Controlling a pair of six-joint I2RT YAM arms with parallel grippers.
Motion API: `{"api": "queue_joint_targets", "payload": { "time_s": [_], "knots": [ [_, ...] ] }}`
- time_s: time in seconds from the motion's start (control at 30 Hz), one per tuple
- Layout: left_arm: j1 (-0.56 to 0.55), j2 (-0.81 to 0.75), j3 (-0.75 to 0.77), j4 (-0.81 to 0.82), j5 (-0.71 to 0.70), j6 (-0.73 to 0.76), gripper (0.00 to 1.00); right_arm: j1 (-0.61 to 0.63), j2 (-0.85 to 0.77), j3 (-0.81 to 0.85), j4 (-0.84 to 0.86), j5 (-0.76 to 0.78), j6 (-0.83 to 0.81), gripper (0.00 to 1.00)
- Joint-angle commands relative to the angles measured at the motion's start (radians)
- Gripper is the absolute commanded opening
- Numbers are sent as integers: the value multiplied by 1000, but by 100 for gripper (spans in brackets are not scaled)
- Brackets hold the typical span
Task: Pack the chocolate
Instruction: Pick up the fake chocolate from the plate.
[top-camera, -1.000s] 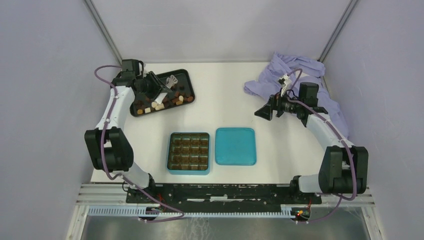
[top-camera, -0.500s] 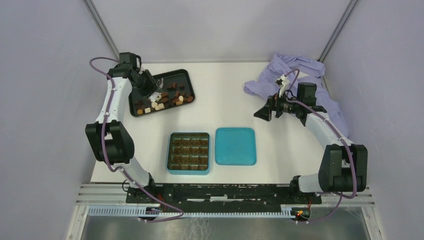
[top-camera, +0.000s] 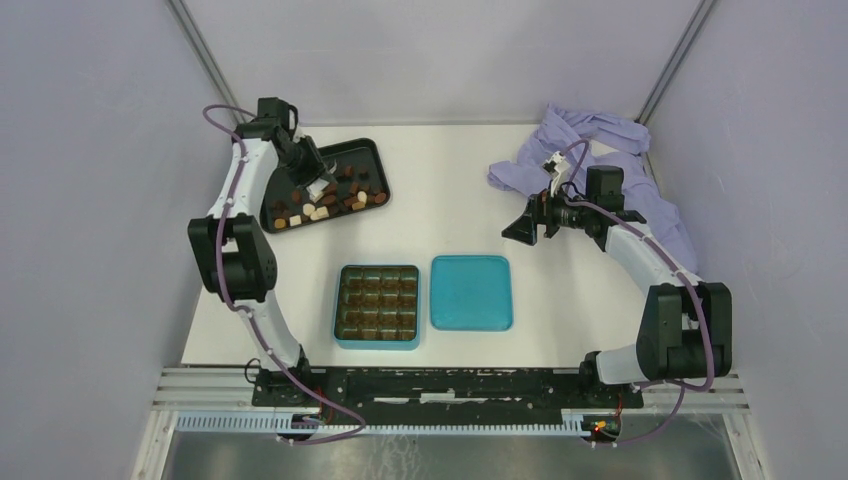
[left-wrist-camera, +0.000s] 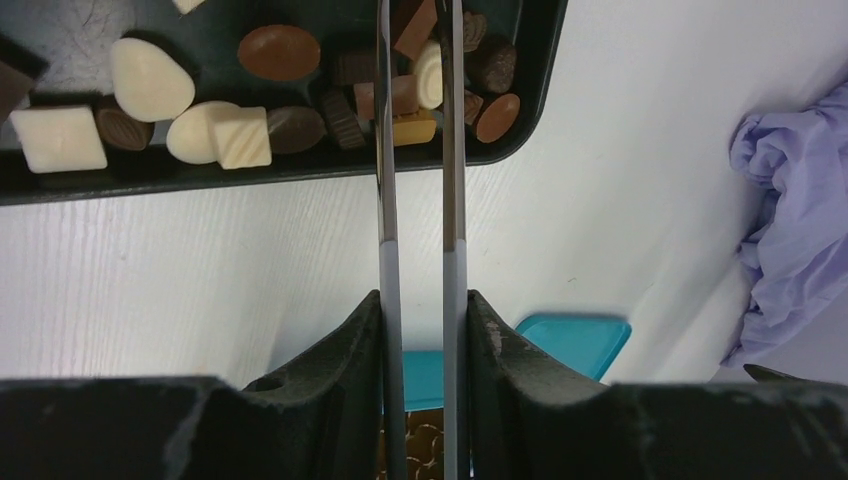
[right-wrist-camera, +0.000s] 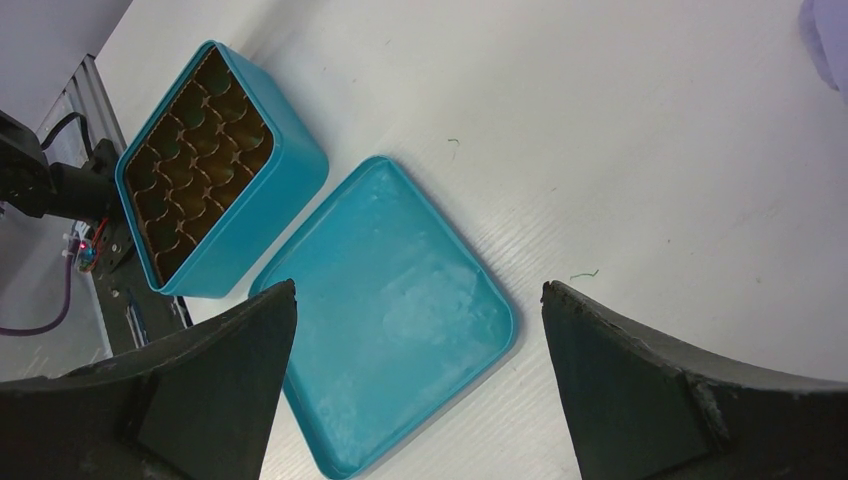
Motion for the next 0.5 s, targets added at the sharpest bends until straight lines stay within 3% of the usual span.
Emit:
{"api": "queue_joint_targets", "payload": {
  "time_s": [0.0, 0.47],
  "knots": [
    [-39, 47, 101, 8, -11, 74, 38, 4, 5, 36, 19, 13, -16, 98],
    [-120, 142, 232, -60, -188, 137, 38, 5, 22, 39, 18, 9, -16, 98]
  ]
}}
